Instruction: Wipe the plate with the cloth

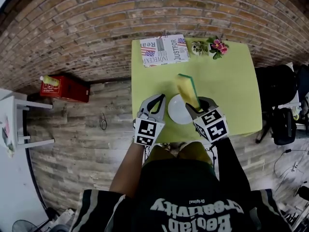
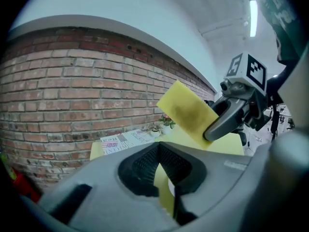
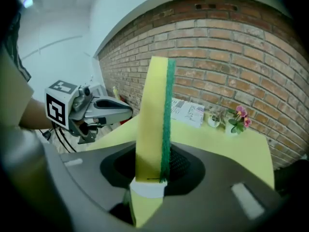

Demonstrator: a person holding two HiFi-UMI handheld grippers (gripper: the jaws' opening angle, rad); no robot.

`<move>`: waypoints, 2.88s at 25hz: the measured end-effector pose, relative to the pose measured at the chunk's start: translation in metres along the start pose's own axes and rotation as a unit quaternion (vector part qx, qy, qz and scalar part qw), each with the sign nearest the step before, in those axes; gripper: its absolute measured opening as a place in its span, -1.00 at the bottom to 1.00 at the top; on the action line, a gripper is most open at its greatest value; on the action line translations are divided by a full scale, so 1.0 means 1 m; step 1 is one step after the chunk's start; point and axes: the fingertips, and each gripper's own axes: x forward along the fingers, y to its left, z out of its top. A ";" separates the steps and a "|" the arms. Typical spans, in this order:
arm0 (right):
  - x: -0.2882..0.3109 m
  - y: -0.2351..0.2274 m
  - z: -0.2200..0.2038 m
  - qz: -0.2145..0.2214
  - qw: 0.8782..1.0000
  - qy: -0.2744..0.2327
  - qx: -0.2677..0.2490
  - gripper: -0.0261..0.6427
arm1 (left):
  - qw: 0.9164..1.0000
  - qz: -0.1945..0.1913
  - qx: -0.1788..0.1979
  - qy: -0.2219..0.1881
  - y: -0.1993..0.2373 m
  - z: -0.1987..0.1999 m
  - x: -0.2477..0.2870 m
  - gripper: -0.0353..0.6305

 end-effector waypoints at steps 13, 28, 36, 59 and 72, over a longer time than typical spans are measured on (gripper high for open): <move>0.041 0.027 -0.066 0.039 0.985 0.140 0.092 -0.52 | 0.993 -0.073 -0.050 0.081 -0.024 -0.085 0.033 -0.87; 0.068 0.039 -0.103 0.067 0.954 0.250 0.152 -0.53 | 0.993 -0.070 -0.051 0.082 -0.027 -0.119 0.039 -0.87; 0.074 0.042 -0.121 0.072 0.936 0.302 0.165 -0.53 | 0.997 -0.036 -0.023 0.065 -0.025 -0.120 0.039 -0.87; 0.057 0.011 -0.141 0.036 0.928 0.319 0.191 -0.53 | 0.997 -0.036 -0.022 0.071 -0.025 -0.120 0.040 -0.87; 0.036 -0.019 -0.162 -0.003 0.924 0.318 0.214 -0.53 | 0.996 -0.034 -0.019 0.078 -0.027 -0.122 0.040 -0.87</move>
